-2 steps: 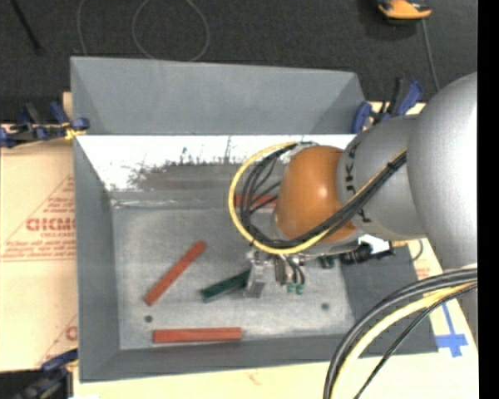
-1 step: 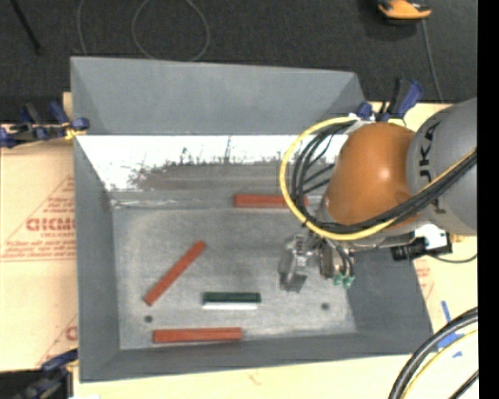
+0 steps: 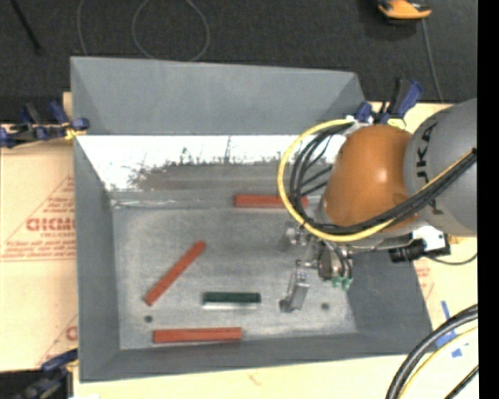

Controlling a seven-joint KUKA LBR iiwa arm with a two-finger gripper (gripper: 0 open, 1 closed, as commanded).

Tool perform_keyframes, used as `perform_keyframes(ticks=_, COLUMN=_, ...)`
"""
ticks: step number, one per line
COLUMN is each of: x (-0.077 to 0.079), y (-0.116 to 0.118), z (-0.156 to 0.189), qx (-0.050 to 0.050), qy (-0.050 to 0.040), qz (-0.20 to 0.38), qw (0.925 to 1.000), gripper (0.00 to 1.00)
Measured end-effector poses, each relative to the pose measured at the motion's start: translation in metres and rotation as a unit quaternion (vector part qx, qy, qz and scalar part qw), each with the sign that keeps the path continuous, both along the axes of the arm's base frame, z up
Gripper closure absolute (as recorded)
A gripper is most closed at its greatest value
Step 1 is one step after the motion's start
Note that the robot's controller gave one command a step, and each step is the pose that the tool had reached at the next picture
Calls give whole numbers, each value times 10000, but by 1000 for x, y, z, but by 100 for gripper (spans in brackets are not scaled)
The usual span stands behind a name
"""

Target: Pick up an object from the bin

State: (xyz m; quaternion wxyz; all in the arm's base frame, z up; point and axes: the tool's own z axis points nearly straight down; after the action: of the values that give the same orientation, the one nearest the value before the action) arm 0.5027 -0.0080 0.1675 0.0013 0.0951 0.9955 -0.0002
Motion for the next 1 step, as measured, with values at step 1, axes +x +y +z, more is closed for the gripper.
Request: perform_keyframes(ticks=1, x=3, y=26, z=-102, qx=4, qy=28, qz=474, qw=9989, gripper=0)
